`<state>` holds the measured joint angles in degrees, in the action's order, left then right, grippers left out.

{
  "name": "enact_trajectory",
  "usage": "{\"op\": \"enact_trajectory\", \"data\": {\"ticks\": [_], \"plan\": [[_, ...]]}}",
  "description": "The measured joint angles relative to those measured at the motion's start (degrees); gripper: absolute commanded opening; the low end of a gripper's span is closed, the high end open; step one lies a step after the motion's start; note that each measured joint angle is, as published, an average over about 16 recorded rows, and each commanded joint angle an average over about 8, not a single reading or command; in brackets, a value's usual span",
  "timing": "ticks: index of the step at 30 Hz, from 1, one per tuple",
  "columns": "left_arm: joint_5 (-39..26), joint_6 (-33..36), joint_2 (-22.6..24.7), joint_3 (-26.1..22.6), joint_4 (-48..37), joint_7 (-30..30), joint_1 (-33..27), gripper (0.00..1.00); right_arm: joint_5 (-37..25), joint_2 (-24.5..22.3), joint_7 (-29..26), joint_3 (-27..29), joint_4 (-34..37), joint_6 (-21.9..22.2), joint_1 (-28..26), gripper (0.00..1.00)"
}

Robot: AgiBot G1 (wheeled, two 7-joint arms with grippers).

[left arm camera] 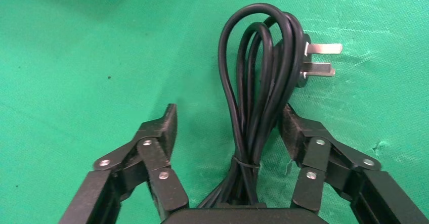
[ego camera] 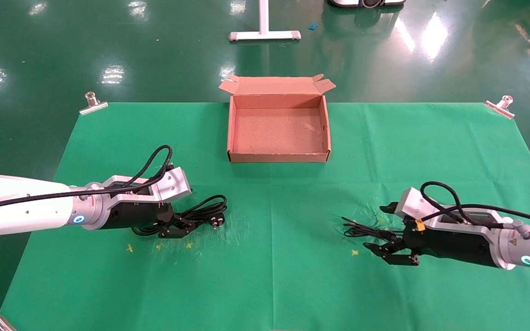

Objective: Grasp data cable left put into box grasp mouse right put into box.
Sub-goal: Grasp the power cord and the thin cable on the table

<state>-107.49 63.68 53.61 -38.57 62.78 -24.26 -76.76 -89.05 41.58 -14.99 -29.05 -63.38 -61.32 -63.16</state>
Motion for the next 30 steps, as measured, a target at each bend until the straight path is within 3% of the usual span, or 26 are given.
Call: {"op": "enact_trajectory", "data": {"ticks": [30], "plan": [[0.0, 0.0, 0.0, 0.0, 0.0, 0.0, 0.0, 0.0, 1.16, -0.23, -0.93, 0.35, 1.11, -1.23, -0.8, 0.0]]}}
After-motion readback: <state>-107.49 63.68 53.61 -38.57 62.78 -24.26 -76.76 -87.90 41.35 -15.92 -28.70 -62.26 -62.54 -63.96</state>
